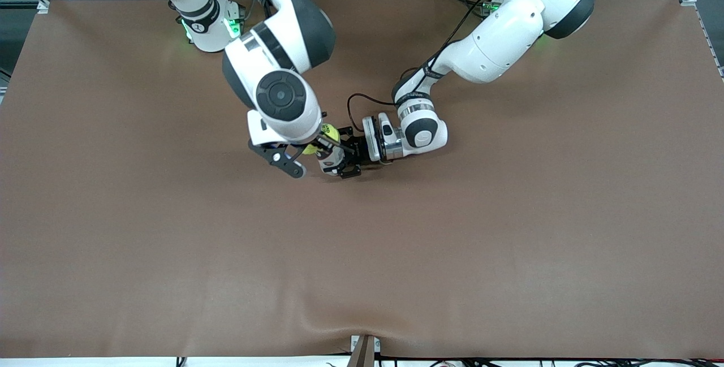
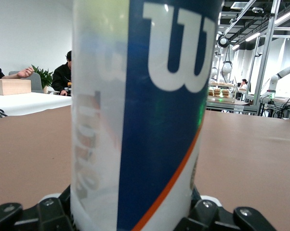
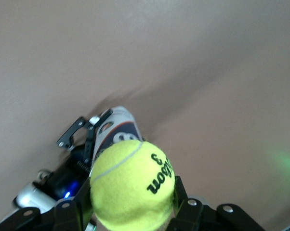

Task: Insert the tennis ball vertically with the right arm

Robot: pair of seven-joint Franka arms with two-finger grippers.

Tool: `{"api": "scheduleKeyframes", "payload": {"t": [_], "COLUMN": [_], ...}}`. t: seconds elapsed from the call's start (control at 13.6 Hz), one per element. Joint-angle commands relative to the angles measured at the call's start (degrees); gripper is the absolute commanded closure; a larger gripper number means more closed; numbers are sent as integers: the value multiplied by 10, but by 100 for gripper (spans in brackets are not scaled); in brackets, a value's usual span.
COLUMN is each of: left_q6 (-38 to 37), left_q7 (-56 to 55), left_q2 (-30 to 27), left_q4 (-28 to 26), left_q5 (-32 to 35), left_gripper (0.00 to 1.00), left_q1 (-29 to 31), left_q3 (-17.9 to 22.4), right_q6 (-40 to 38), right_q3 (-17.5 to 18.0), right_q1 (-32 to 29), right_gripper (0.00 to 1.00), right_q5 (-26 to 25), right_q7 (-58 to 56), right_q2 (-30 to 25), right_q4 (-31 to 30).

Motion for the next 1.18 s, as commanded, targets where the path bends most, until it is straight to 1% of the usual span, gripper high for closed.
{"api": "scheduleKeyframes", "payload": {"t": [0.0, 0.59, 0.81, 1.1], "left_q6": [7, 7, 6, 6], "left_q7": [256, 256, 256, 255], "left_q2": [9, 10, 10, 10], "left_q4": [-28, -27, -27, -27], "left_q5": [-53, -54, -54, -54], "left_gripper": [20, 21, 21, 21], "left_q1": [14, 14, 14, 14], "left_q3": [-19, -19, -20, -20], "right_q6": [-17, -9, 11, 22], "right_q3": [-3, -7, -8, -7], "right_q1": [5, 32, 32, 29], "right_gripper": [100, 100, 100, 100], "right_q5": [17, 8, 3, 2], "right_q7": [16, 23, 31, 31], "right_q2": [-16, -2, 7, 10], "right_q4": [4, -13, -28, -30]}}
